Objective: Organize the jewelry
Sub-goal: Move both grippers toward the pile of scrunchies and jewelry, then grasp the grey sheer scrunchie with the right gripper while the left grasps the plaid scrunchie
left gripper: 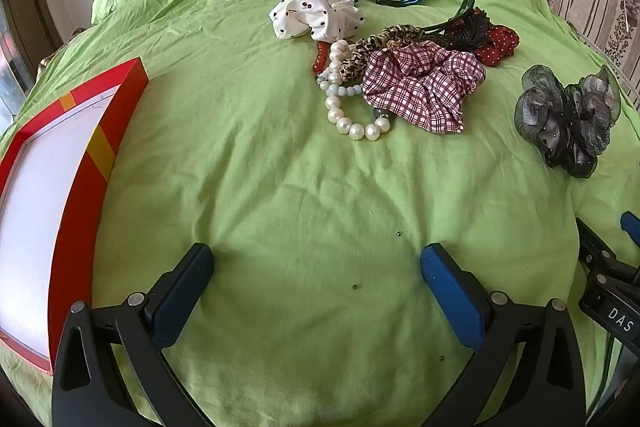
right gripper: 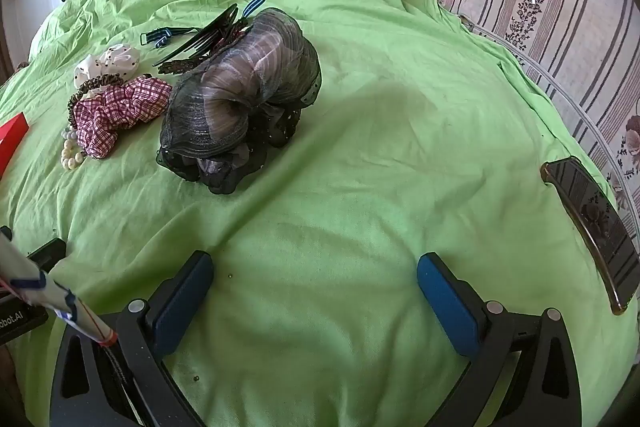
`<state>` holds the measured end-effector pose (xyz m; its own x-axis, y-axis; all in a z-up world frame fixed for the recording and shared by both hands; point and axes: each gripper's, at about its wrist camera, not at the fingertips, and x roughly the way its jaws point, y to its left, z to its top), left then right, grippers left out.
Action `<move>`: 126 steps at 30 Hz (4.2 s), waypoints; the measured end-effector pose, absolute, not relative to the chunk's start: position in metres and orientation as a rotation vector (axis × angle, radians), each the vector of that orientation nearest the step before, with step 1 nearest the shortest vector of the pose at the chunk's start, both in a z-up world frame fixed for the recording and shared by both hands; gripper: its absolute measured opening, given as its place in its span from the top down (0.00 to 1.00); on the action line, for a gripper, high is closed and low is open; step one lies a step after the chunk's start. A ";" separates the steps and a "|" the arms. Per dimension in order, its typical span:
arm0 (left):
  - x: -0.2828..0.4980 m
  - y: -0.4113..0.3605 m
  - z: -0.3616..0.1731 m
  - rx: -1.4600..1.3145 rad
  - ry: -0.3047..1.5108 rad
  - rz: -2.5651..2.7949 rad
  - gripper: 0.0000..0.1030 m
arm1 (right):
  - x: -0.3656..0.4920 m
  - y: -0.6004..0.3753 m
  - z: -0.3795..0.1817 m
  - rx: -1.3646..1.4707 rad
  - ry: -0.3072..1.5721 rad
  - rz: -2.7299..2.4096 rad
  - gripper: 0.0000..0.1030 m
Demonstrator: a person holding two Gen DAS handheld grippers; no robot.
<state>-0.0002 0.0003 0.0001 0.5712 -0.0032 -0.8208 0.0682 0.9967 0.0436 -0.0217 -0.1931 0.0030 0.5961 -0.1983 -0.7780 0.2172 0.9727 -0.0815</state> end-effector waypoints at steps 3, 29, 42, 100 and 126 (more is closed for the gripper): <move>0.000 0.000 0.000 0.080 0.965 -0.039 0.00 | -0.022 -0.193 0.003 0.031 0.902 -0.237 0.00; -0.003 0.001 0.001 0.078 0.959 -0.038 0.00 | -0.023 -0.194 0.003 0.034 0.906 -0.236 0.00; -0.013 0.032 0.016 0.050 0.975 -0.060 0.17 | -0.030 -0.192 0.006 0.065 0.954 -0.207 0.00; -0.101 0.072 0.130 -0.014 0.837 -0.038 0.20 | -0.104 -0.197 0.089 0.150 0.766 -0.163 0.03; 0.067 -0.065 0.073 0.173 0.965 -0.557 0.54 | 0.014 -0.227 0.053 0.471 0.741 0.112 0.35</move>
